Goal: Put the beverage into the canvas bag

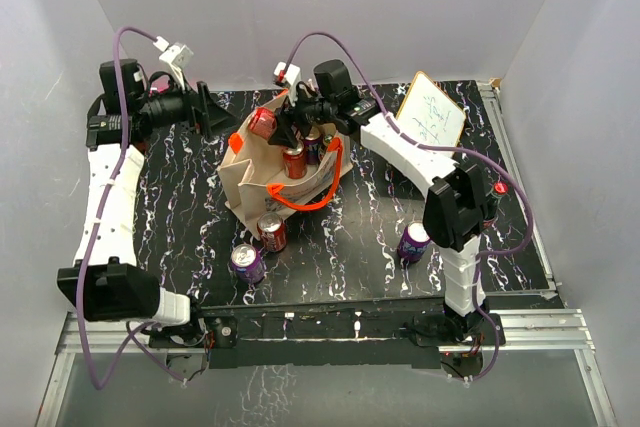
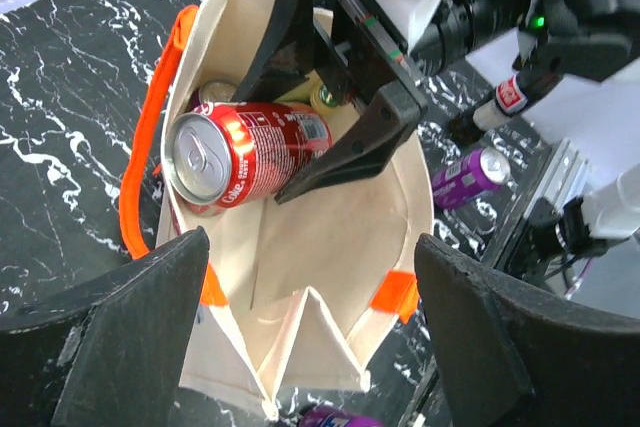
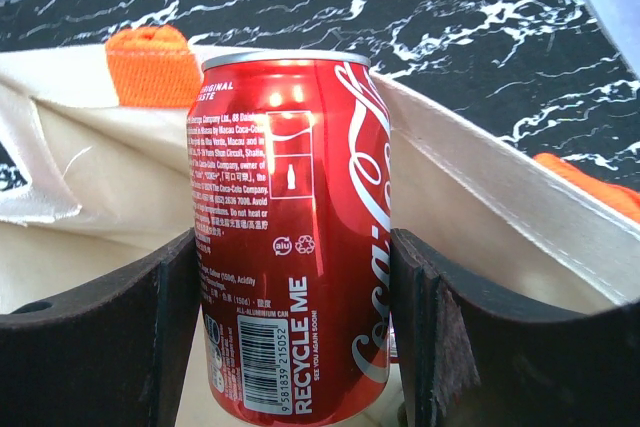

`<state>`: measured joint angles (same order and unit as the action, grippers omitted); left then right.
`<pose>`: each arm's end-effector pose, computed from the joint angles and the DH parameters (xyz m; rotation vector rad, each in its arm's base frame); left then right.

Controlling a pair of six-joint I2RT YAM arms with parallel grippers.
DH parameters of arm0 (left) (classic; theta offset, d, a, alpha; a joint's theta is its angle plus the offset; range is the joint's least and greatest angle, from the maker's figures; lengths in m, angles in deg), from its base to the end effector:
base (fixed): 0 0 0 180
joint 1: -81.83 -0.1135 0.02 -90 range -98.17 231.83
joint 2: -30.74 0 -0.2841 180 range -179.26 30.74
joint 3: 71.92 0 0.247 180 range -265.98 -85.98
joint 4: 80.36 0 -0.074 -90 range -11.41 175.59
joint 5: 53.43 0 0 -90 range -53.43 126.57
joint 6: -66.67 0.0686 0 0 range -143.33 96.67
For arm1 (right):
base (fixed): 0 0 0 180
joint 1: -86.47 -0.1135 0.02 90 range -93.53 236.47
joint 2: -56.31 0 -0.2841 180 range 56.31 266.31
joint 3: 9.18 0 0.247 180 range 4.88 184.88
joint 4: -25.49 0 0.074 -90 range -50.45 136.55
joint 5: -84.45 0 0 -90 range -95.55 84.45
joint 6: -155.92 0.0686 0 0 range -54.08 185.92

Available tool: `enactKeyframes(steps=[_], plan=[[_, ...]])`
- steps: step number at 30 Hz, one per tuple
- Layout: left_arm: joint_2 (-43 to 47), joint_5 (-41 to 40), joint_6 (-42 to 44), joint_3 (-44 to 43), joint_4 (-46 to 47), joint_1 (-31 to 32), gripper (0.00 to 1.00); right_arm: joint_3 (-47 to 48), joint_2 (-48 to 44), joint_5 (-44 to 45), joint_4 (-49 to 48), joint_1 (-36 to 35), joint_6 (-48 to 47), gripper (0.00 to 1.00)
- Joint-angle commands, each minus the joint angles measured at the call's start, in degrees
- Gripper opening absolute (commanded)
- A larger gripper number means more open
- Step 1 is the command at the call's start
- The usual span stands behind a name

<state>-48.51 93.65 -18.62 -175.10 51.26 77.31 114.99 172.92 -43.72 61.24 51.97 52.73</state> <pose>0.2977 -0.0342 0.4467 0.6267 1.7803 -0.8734 0.3921 0.3209 0.3396 -1.2038 1.6848 0.9139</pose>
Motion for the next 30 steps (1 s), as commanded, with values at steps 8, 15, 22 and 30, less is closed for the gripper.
enactKeyframes(steps=[8,15,22,30], plan=[[-9.31,-2.94,-22.95,-15.42,7.98,4.85,0.81,-2.51,-13.45,6.16,-21.53,0.33,6.19,0.08],[-12.98,-2.68,-26.00,-18.18,9.02,8.52,0.81,-5.26,-16.25,8.41,-25.61,0.30,6.46,0.08],[-13.48,-0.31,-31.48,-16.50,12.18,9.79,0.82,-6.32,-16.25,8.26,-26.82,0.24,6.16,0.08],[-13.48,0.96,-34.49,-14.06,15.51,10.14,0.77,-7.94,-18.14,8.38,-27.16,-0.08,5.69,0.08]])
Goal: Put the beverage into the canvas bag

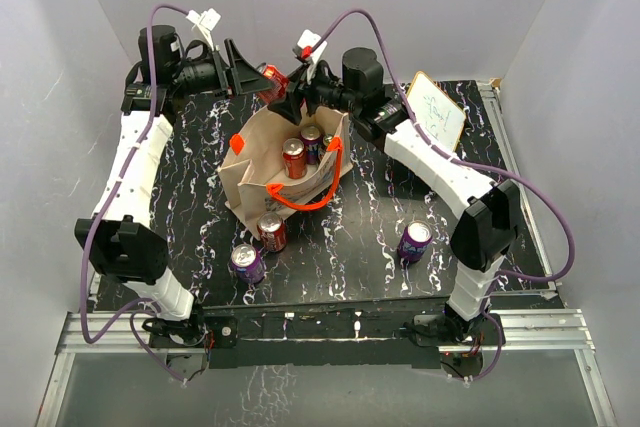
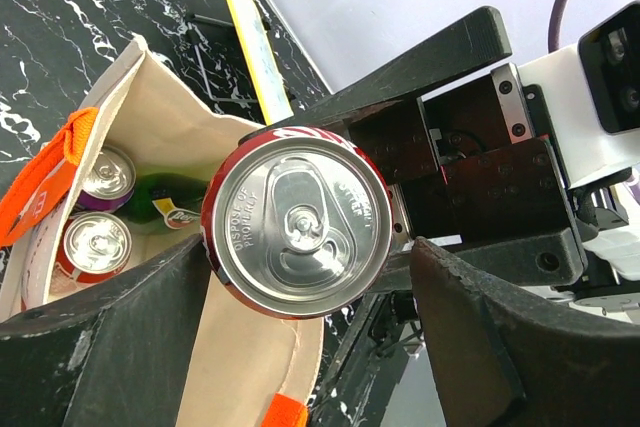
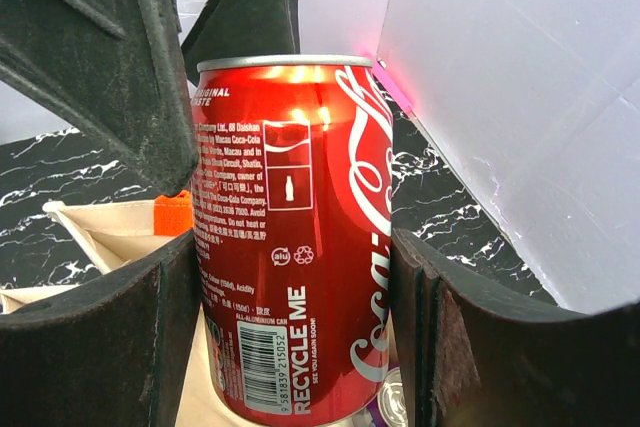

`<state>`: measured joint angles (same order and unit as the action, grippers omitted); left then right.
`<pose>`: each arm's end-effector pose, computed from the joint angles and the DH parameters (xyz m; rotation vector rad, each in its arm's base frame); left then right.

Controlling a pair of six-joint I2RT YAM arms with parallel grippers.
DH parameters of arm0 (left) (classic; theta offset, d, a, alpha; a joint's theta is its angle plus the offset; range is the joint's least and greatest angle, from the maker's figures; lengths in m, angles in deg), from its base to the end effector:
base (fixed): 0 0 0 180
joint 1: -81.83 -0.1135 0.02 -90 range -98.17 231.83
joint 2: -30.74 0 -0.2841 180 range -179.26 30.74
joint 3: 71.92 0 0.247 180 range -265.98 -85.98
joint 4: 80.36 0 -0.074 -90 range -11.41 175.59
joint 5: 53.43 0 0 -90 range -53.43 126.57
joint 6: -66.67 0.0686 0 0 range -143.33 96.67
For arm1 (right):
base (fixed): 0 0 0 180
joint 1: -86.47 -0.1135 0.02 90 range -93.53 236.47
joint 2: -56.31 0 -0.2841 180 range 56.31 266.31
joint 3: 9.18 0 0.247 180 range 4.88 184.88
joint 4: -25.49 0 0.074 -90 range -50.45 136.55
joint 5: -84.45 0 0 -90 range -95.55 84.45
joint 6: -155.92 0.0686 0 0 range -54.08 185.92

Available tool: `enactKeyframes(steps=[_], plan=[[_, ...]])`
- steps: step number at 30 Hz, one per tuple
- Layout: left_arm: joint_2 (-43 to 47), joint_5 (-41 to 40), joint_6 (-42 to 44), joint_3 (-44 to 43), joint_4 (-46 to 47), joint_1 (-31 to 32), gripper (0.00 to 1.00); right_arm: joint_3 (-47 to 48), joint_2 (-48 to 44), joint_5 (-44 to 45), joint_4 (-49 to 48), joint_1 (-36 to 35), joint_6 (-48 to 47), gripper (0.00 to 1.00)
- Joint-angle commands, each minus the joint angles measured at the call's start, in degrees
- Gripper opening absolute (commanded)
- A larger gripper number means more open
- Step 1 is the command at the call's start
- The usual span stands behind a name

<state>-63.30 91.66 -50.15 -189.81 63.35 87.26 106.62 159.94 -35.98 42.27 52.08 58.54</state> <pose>0.3695 -0.0916 0.4724 0.3895 1.8259 -1.2470 0.3609 0.2891 0.4310 -0.9751 1.3941 0.7919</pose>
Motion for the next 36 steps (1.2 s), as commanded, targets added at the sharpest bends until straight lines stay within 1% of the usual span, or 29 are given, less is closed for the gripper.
enactKeyframes(steps=[1,6,14,17,21,24,26,27,28,29,30,31,33,34,36], plan=[[1.31,2.97,-2.96,0.93,3.67,0.26,0.76,0.18,-5.31,0.50,-8.13,-0.23,-0.28,0.08],[1.05,2.65,-2.51,1.40,4.60,0.26,0.79,-0.83,-6.01,-0.34,-8.17,-0.89,-0.54,0.08],[1.38,2.61,-1.30,2.94,6.40,0.89,0.80,-1.89,-6.69,-0.61,-8.03,-1.23,0.27,0.08],[1.43,3.20,-0.99,3.71,6.94,1.27,0.75,-2.57,-7.00,-0.39,-8.08,-1.41,0.59,0.08],[1.42,3.39,-0.09,4.03,6.70,1.83,0.72,-2.77,-7.20,-0.11,-8.25,-1.37,0.63,0.08],[1.41,3.85,0.07,4.65,7.25,2.04,0.63,-2.75,-7.10,0.24,-8.43,-1.44,0.66,0.08],[1.48,3.96,0.34,4.82,7.86,2.04,0.54,-2.76,-7.00,0.50,-8.36,-1.43,0.74,0.08],[1.47,4.11,0.48,4.86,8.21,1.97,0.47,-2.84,-6.99,0.92,-8.35,-1.40,0.78,0.08],[1.45,4.45,0.67,4.87,8.83,2.09,0.36,-2.85,-7.03,1.44,-8.23,-1.38,0.83,0.08],[1.55,4.71,0.95,4.90,9.36,2.11,0.23,-2.86,-7.04,2.05,-7.95,-1.42,0.81,0.08],[1.60,4.73,1.23,4.87,9.69,2.07,0.08,-2.94,-6.92,2.85,-7.66,-1.39,0.79,0.11],[1.72,4.56,1.47,4.87,10.06,2.10,0.00,-3.08,-7.01,3.58,-7.15,-1.44,0.59,0.15],[1.73,4.45,1.60,4.72,10.69,2.03,0.00,-3.68,-7.32,4.54,-6.34,-1.42,0.32,0.26],[1.73,4.62,1.34,4.63,10.98,2.10,0.00,-4.29,-7.71,4.59,-6.18,-1.34,0.14,0.35],[1.65,5.37,1.05,4.60,11.88,2.11,0.00,-5.95,-8.27,4.47,-5.64,-1.32,-0.61,0.48]])
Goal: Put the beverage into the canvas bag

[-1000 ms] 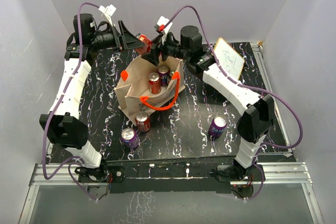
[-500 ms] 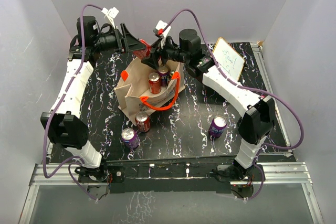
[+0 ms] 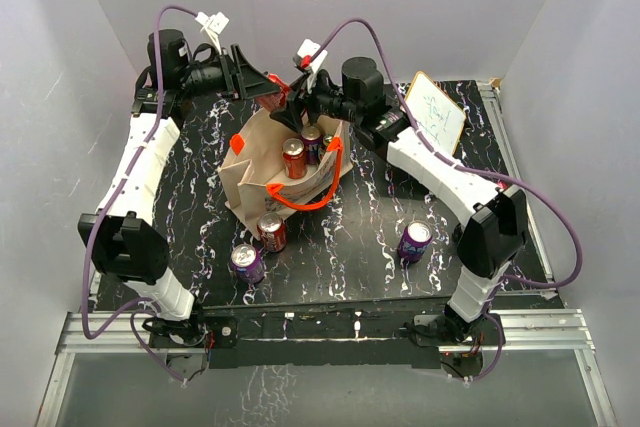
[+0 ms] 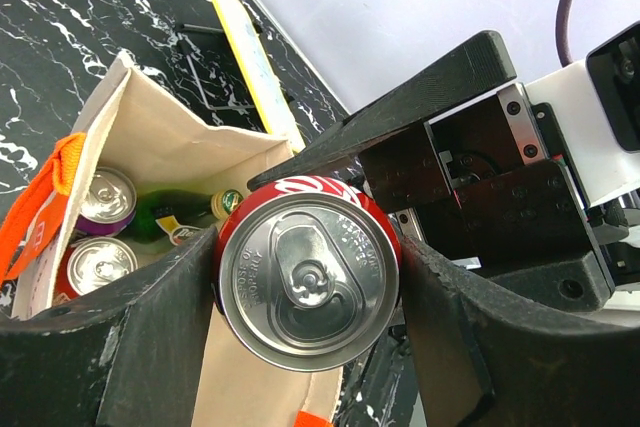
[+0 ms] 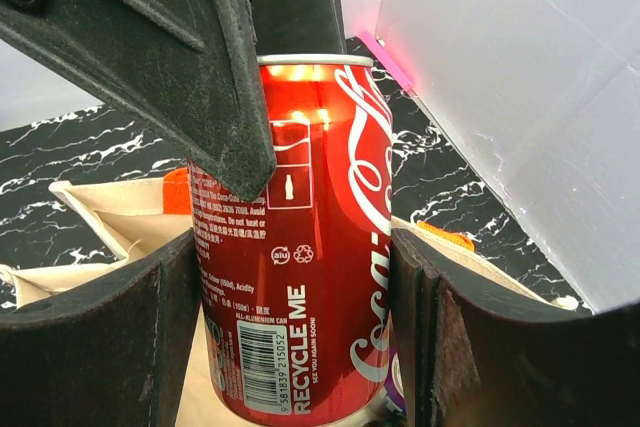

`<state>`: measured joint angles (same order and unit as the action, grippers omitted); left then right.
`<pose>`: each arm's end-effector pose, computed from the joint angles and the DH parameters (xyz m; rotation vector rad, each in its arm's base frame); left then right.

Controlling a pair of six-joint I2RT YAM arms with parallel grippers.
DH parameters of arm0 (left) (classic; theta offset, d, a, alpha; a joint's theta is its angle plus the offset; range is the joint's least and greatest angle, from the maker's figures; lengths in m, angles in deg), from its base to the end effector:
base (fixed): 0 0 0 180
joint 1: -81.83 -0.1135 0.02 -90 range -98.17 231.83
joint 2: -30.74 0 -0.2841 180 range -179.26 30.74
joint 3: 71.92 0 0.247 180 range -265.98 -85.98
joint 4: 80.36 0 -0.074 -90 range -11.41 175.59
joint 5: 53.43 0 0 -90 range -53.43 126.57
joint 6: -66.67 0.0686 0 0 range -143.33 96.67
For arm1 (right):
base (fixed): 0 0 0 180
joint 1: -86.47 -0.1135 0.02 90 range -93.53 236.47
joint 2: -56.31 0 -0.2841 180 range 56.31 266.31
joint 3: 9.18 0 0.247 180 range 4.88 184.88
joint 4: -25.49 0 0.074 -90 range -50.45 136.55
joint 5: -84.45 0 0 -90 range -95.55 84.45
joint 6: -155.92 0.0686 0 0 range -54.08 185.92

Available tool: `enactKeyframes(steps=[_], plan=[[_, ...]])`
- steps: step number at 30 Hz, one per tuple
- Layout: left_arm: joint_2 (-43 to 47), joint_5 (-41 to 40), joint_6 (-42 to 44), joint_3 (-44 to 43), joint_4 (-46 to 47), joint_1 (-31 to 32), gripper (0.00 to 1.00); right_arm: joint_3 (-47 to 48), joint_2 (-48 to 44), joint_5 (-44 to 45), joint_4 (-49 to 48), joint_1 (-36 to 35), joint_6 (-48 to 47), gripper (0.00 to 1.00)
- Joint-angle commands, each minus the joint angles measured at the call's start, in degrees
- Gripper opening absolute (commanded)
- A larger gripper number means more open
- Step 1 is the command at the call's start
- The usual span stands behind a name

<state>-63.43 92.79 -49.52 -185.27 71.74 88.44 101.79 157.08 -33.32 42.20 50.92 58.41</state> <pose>0.3757 -0.1009 0.4610 0.4663 1.7597 -1.2490 0.3476 0.2876 0.4211 -0.9673 1.4356 0.7709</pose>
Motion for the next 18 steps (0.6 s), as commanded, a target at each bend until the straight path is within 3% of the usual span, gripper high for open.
enactKeyframes(steps=[1,3,7,13,18], plan=[[1.63,4.93,0.25,0.10,4.01,0.85,0.00,-1.52,-5.51,1.72,-4.86,-0.18,-0.94,0.54],[1.56,5.90,-0.24,0.49,5.56,0.83,0.00,-2.07,-5.46,2.17,-3.60,-0.19,-1.39,0.66],[1.07,5.54,-1.51,0.61,7.45,0.86,0.00,-2.13,-5.47,2.27,-1.15,-0.15,-2.65,0.79],[0.66,3.33,-2.79,0.70,8.56,0.86,0.00,-0.65,-5.04,3.59,2.20,-0.21,-4.21,0.92],[1.19,1.37,-1.14,2.07,9.19,0.88,0.00,-1.08,-6.14,3.42,3.62,-0.17,-5.10,0.97]])
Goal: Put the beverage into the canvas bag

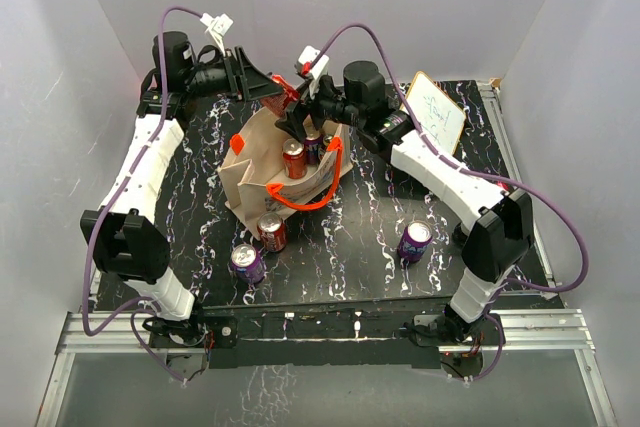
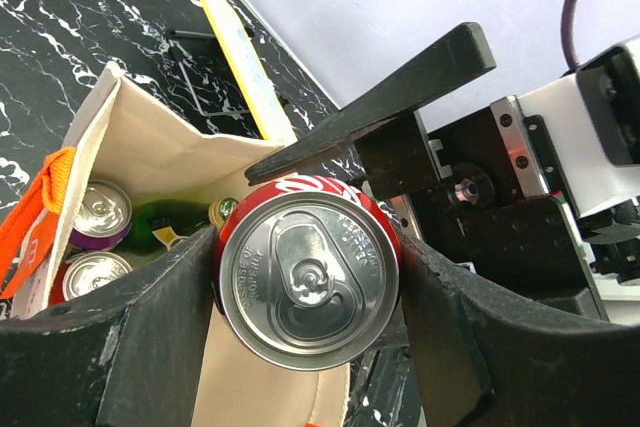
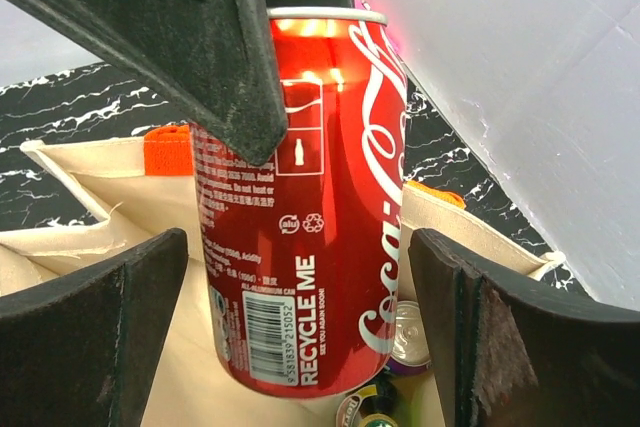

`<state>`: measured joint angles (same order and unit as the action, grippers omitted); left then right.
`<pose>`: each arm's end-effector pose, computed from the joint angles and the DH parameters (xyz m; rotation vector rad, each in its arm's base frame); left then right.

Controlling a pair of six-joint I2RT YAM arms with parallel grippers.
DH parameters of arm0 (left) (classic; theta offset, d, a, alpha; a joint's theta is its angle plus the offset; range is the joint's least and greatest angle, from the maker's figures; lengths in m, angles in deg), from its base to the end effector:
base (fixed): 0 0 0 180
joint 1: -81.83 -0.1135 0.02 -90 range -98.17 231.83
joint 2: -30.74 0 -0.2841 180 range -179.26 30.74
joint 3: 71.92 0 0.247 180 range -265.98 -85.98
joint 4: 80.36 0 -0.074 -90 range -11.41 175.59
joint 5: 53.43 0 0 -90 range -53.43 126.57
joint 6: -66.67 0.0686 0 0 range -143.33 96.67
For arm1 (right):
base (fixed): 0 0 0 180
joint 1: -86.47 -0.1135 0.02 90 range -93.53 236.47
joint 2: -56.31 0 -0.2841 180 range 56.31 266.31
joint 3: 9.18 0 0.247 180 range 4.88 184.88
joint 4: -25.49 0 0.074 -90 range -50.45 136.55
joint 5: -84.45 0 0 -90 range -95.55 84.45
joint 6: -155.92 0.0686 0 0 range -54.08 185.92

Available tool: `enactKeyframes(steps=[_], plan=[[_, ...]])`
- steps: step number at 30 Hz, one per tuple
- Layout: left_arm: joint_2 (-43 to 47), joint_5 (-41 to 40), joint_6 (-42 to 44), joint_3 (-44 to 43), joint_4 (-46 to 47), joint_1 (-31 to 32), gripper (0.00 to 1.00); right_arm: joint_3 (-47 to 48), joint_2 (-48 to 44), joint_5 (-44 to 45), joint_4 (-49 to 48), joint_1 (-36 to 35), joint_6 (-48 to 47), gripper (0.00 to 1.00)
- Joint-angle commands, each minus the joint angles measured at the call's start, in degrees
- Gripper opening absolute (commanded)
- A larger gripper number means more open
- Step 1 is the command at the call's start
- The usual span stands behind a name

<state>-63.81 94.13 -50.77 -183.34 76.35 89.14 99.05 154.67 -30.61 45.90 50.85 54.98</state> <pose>0.3785 -0.1069 0.4560 0.4986 1.7294 -1.2782 0.3395 0.2790 0.4120 -0.9938 1.4877 0.6945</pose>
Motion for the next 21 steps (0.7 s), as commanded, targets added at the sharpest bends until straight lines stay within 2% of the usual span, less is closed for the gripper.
enactKeyframes(steps=[1,10,21], plan=[[1.70,-0.41,0.90,0.49,4.58,0.20,0.00,1.94,-3.89,0.64,0.77,-0.11,-2.18,0.97],[-0.08,-4.13,14.93,-4.22,-5.34,0.59,0.00,5.17,-7.83,3.55,9.25,0.83,-3.67,0.98],[-0.53,-10.95,35.52,-6.04,-17.28,8.66,0.00,3.27,-12.16,8.31,10.28,11.60,3.56,0.98]])
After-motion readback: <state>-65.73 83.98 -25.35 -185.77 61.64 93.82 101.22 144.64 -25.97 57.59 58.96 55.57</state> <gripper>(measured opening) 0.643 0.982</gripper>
